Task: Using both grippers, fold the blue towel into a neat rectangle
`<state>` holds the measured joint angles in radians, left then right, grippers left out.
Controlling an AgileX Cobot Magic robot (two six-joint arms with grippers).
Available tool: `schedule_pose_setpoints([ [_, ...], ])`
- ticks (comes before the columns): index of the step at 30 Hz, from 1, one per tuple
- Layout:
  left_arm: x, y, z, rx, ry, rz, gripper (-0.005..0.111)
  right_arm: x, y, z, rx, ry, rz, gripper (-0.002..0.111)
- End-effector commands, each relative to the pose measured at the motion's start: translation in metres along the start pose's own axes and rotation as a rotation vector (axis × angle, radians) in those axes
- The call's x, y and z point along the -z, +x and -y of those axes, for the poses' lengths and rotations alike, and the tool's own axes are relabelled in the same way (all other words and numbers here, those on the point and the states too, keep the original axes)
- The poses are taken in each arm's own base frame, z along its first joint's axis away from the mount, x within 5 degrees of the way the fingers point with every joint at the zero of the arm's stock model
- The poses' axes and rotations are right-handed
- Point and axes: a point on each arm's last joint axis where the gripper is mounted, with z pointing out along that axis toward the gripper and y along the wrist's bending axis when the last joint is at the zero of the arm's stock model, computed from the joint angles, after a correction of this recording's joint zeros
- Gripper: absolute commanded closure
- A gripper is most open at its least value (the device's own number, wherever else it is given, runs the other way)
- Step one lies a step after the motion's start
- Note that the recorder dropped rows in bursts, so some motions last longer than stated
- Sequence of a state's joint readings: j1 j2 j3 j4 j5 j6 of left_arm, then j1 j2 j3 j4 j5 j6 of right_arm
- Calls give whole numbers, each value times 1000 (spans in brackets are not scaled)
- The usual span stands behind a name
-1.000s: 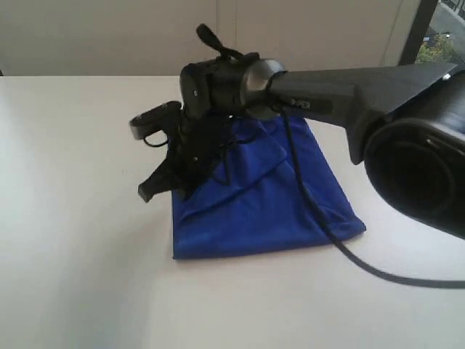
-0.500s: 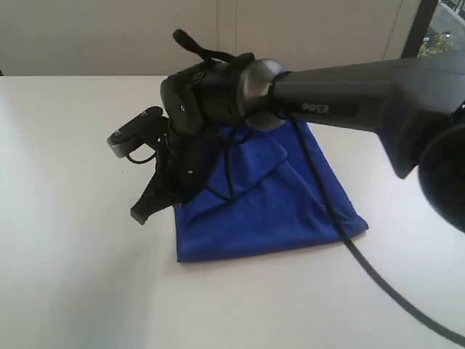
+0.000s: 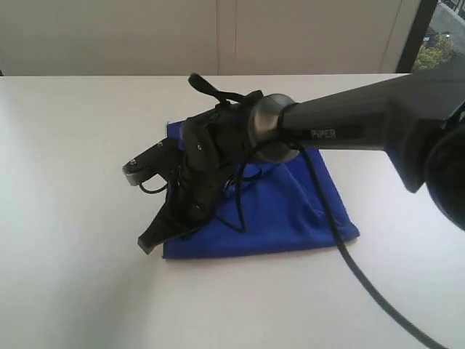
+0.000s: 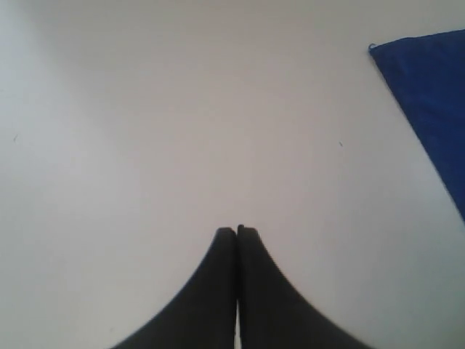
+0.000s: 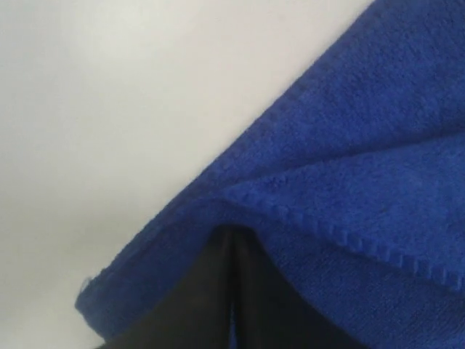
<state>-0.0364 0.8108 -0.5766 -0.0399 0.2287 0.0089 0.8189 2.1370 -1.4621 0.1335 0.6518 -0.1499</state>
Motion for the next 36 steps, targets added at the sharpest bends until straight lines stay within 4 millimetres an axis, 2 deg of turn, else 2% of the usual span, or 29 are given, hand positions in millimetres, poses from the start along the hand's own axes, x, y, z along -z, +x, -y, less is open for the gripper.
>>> schedule_pose_setpoints([
  [1, 1, 2, 0, 20, 5, -3, 107, -12, -1, -16, -1, -21, 37, 108],
  [6, 1, 2, 0, 20, 5, -3, 107, -11, -12, -19, -56, -14, 152, 108],
  [13, 1, 2, 0, 20, 5, -3, 107, -6, -17, -19, -91, -13, 207, 108],
  [15, 1, 2, 0, 20, 5, -3, 107, 6, -19, -20, -84, -14, 212, 108],
  [19, 1, 2, 0, 20, 5, -3, 107, 64, -26, -14, -48, 11, 278, 108],
  [23, 1, 2, 0, 20, 5, -3, 107, 126, -24, 10, -62, 69, 372, 108],
  [26, 1, 2, 0, 20, 5, -3, 107, 146, -10, 36, -116, 112, 390, 108],
  [29, 1, 2, 0, 20, 5, -3, 107, 148, 10, 66, -189, 155, 376, 108],
  [36, 1, 2, 0, 20, 5, -3, 107, 128, 58, 132, -361, 259, 383, 108],
])
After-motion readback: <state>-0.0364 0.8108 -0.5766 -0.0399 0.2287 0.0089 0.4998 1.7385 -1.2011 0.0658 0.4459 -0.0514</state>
